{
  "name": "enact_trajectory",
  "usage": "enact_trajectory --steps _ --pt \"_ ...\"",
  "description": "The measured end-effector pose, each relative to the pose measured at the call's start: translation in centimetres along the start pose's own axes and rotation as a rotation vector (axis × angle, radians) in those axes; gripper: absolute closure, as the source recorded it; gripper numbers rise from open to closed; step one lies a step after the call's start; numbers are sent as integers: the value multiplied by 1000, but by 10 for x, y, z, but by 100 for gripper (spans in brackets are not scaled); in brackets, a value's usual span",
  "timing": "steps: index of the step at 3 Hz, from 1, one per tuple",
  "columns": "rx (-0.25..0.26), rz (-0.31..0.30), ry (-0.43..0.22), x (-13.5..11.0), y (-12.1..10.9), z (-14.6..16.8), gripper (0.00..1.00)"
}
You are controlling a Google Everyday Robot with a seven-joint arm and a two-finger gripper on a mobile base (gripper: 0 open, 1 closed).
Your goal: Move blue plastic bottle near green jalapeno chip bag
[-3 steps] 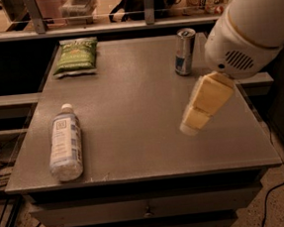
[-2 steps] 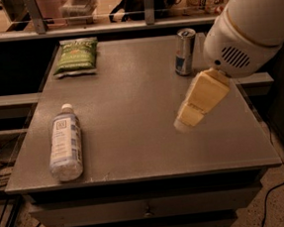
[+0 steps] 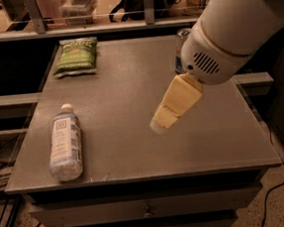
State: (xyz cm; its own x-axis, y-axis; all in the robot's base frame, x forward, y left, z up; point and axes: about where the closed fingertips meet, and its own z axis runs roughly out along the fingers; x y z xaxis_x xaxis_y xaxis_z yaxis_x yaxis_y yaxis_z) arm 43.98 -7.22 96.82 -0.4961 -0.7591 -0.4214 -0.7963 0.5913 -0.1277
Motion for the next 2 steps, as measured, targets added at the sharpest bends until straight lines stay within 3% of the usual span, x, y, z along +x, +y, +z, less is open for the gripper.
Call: enact_trajectory --steps 2 --pt "0 203 62 -22 35 43 0"
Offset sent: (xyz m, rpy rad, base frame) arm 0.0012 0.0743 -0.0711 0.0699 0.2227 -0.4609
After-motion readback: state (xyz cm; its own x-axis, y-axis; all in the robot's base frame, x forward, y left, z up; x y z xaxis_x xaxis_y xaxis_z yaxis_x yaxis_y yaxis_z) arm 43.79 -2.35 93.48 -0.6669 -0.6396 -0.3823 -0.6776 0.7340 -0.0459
